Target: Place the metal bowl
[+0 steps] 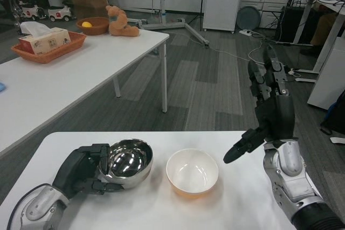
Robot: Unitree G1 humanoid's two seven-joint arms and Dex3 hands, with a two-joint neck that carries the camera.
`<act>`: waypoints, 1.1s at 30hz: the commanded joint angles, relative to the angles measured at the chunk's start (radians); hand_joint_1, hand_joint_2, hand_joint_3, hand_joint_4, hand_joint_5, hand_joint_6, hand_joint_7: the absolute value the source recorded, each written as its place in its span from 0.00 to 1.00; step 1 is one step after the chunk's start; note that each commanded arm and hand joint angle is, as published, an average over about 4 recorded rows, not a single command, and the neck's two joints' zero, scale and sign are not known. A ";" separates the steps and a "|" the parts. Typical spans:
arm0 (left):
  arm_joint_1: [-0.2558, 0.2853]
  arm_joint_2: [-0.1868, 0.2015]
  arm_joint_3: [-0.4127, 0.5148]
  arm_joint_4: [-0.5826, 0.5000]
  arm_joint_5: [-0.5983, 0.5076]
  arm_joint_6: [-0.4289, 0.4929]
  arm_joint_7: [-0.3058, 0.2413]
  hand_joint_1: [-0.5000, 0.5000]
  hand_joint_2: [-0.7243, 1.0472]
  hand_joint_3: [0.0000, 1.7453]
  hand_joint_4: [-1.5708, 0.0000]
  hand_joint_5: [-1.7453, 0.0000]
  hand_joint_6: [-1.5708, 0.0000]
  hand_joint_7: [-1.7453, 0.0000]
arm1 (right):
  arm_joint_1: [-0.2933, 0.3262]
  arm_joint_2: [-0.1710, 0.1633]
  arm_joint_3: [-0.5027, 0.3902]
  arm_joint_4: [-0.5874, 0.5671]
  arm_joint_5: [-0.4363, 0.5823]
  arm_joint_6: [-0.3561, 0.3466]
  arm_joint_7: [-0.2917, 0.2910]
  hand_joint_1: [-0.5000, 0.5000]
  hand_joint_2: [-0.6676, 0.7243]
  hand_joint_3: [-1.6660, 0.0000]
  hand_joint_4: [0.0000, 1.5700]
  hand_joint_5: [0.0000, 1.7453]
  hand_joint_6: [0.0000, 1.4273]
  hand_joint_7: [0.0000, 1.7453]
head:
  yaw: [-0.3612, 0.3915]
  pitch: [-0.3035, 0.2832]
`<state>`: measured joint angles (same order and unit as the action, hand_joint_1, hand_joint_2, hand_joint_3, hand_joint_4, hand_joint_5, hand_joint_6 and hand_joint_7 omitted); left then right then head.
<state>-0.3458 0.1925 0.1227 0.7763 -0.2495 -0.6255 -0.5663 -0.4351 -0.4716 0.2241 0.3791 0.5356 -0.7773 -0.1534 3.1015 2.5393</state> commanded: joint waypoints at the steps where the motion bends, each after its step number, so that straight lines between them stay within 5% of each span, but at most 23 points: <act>1: 0.023 0.007 -0.006 0.018 0.028 0.015 0.000 0.07 1.00 0.21 0.53 0.18 0.23 0.37 | 0.012 0.004 -0.011 0.004 0.006 -0.008 -0.003 0.04 0.95 1.00 0.00 0.00 0.00 0.00 | 0.003 -0.008; 5: 0.029 0.011 -0.006 0.014 0.040 0.015 0.001 0.04 1.00 0.25 0.61 0.28 0.25 0.44 | 0.012 0.004 -0.011 0.004 0.006 -0.010 -0.003 0.04 0.95 1.00 0.00 0.00 0.00 0.00 | 0.007 -0.013; 9: 0.042 0.013 -0.003 0.001 0.041 0.015 0.004 0.00 1.00 0.25 0.81 0.56 0.32 0.48 | 0.012 0.004 -0.011 0.004 0.006 -0.010 -0.003 0.04 0.95 1.00 0.00 0.00 0.00 0.00 | 0.011 -0.017; 13: 0.059 0.013 0.003 -0.035 0.029 0.016 0.013 0.00 1.00 0.25 0.98 0.82 0.65 0.74 | 0.012 0.004 -0.010 0.005 0.006 -0.010 -0.003 0.04 0.95 1.00 0.00 0.00 0.00 0.00 | 0.016 -0.022; 17: 0.079 0.012 0.004 -0.073 0.007 0.018 0.025 0.00 1.00 0.16 1.00 1.00 0.99 0.91 | 0.012 0.004 -0.008 0.009 0.007 -0.010 -0.003 0.04 0.95 1.00 0.00 0.00 0.00 0.00 | 0.018 -0.024; 22: 0.098 0.009 0.002 -0.107 0.004 0.018 0.037 0.00 1.00 0.07 1.00 1.00 1.00 0.96 | 0.012 0.005 -0.007 0.010 0.007 -0.010 -0.003 0.04 0.95 1.00 0.00 0.00 0.00 0.00 | 0.018 -0.031; 33: 0.099 0.013 -0.007 -0.171 0.004 0.036 0.037 0.00 1.00 0.05 1.00 1.00 1.00 0.96 | 0.012 0.005 -0.006 0.015 0.007 -0.010 -0.004 0.04 0.95 1.00 0.00 0.00 0.00 0.00 | 0.015 -0.060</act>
<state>-0.2571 0.2012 0.1191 0.6188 -0.2458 -0.5996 -0.5314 -0.4346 -0.4711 0.2238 0.3892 0.5370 -0.7779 -0.1535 3.1170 2.4827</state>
